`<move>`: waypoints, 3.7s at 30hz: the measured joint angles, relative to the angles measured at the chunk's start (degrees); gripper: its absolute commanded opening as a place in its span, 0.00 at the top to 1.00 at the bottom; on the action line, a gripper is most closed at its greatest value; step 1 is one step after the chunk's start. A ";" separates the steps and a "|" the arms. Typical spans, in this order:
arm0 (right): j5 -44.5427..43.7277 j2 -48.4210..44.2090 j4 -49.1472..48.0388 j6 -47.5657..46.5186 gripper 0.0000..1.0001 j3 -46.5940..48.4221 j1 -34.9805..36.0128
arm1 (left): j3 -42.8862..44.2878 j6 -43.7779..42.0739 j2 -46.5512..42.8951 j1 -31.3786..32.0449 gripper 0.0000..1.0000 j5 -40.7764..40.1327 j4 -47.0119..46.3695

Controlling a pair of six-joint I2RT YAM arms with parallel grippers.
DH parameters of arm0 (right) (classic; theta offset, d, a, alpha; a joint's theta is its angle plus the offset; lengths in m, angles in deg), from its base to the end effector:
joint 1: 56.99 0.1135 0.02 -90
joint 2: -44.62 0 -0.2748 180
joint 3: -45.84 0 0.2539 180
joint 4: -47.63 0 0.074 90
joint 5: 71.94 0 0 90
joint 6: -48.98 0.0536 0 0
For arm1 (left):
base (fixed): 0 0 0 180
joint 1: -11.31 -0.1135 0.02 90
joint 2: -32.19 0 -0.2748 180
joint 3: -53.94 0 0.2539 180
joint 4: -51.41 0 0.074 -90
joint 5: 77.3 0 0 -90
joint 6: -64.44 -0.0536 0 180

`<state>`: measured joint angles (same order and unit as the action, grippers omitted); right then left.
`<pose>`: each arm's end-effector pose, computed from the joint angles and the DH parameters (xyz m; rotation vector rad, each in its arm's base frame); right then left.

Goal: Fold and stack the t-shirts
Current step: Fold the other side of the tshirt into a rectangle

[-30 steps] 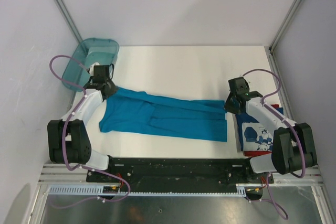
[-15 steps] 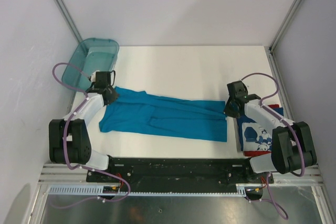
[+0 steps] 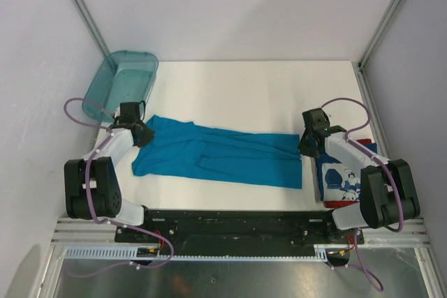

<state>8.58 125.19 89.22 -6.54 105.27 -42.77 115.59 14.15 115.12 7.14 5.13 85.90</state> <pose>0.2638 0.0577 0.1803 0.5168 2.5903 0.0646 0.2930 0.0284 0.1890 -0.9942 2.3301 -0.0785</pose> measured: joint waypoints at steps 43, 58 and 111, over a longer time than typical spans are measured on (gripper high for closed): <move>3.48 8.20 -4.70 0.02 0.71 7.43 9.18 | 29.75 -18.16 29.83 21.90 0.55 -0.33 6.99; 3.93 8.96 -5.14 0.04 0.72 7.63 9.62 | 30.23 -18.86 29.86 23.80 1.00 -5.38 7.45; 5.44 13.40 -8.81 -0.81 0.71 10.38 14.03 | -7.39 0.57 -14.10 21.68 0.65 0.28 3.30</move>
<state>14.03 138.59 80.41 -7.35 115.65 -28.74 108.20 14.71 101.03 28.82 5.41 89.20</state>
